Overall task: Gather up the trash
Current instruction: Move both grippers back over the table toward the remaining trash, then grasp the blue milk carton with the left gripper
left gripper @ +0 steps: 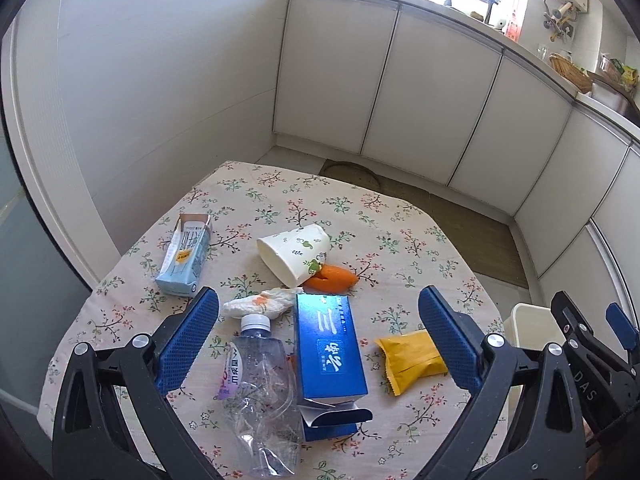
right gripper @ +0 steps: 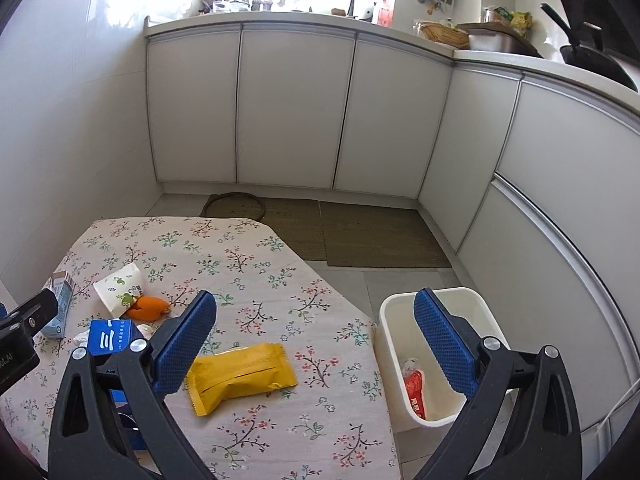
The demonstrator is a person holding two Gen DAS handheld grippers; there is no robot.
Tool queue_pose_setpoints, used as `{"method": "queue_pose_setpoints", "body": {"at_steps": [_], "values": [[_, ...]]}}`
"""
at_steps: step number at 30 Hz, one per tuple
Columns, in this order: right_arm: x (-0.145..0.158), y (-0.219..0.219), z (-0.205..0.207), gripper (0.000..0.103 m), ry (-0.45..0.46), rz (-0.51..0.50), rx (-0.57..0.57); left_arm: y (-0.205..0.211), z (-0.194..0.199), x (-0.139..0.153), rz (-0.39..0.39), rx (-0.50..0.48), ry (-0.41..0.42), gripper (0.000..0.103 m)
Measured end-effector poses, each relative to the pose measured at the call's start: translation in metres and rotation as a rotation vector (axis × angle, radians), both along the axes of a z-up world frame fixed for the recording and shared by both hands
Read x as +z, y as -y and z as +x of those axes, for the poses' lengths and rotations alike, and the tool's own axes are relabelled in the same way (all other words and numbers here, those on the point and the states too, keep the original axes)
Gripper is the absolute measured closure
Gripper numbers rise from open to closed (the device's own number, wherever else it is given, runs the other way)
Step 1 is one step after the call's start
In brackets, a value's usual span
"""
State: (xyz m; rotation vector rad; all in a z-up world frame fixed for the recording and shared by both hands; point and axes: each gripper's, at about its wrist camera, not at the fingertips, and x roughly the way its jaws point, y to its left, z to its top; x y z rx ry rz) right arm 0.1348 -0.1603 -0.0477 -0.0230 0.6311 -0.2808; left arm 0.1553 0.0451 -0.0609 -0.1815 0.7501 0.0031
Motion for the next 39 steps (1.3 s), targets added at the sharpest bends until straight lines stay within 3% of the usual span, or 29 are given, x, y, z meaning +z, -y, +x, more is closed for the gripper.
{"method": "queue_pose_setpoints", "body": {"at_steps": [10,19,23,32,36,39], "values": [[-0.006,-0.037,0.008,0.007,0.0,-0.026,0.09,-0.037,0.008,-0.02,-0.012,0.075,-0.055,0.007],[-0.018,-0.063,0.012,0.007,-0.042,-0.037,0.175,-0.084,0.045,-0.05,0.06,0.135,-0.137,0.007],[-0.023,-0.068,0.015,0.007,-0.062,-0.04,0.188,-0.1,0.079,-0.064,0.123,0.12,-0.203,0.007],[-0.041,-0.064,0.029,0.007,-0.16,0.034,0.21,-0.142,0.148,-0.107,0.031,0.127,-0.401,0.007],[-0.05,-0.064,0.036,0.007,-0.203,0.081,0.221,-0.151,0.162,-0.126,0.072,0.142,-0.46,0.007],[-0.06,-0.063,0.044,0.007,-0.237,0.112,0.215,-0.155,0.167,-0.141,0.055,0.138,-0.492,0.007]]}}
